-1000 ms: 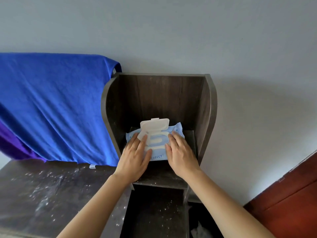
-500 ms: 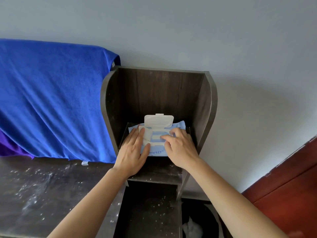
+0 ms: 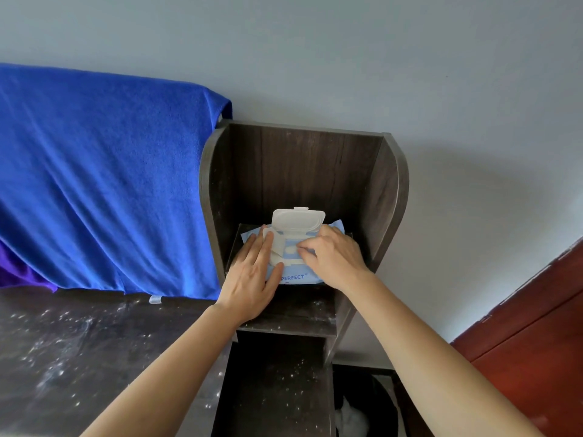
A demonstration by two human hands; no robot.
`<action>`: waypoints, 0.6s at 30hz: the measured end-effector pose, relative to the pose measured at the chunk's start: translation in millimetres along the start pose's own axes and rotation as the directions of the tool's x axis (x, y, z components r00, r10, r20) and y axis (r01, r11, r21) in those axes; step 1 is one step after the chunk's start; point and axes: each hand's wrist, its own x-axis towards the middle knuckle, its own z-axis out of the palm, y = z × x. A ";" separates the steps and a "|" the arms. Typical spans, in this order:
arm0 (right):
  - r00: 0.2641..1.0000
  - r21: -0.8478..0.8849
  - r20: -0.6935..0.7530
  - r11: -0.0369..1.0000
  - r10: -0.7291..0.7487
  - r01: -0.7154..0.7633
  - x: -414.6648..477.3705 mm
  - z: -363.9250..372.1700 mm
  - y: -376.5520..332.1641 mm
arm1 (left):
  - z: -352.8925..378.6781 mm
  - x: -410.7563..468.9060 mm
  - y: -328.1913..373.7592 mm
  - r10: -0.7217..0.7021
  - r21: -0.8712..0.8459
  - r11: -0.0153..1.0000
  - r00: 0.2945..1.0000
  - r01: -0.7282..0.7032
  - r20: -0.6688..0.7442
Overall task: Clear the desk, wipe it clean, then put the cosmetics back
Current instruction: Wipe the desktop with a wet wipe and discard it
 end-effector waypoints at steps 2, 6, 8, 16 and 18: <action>0.999 0.054 -0.031 0.998 0.022 -0.020 4.5 1.6 0.0 | 0.2 0.0 0.2 -0.003 -0.006 1.000 1.000 0.003 0.001; 0.995 0.071 -0.072 0.996 0.063 -0.058 12.3 9.2 0.3 | -1.6 0.1 0.0 -0.007 -0.008 1.000 1.000 0.007 0.017; 0.993 0.078 -0.063 0.992 0.099 -0.094 17.6 11.7 0.8 | -2.5 0.1 0.4 -0.010 -0.003 1.000 1.000 0.010 0.025; 0.987 0.092 0.099 0.987 0.123 -0.133 35.6 12.2 2.3 | -3.7 1.2 0.6 -0.017 0.003 1.000 0.999 0.017 0.032; 0.988 0.051 0.128 0.994 0.086 -0.093 37.2 12.2 0.8 | -3.9 1.0 1.4 -0.031 0.003 1.000 0.999 0.030 0.027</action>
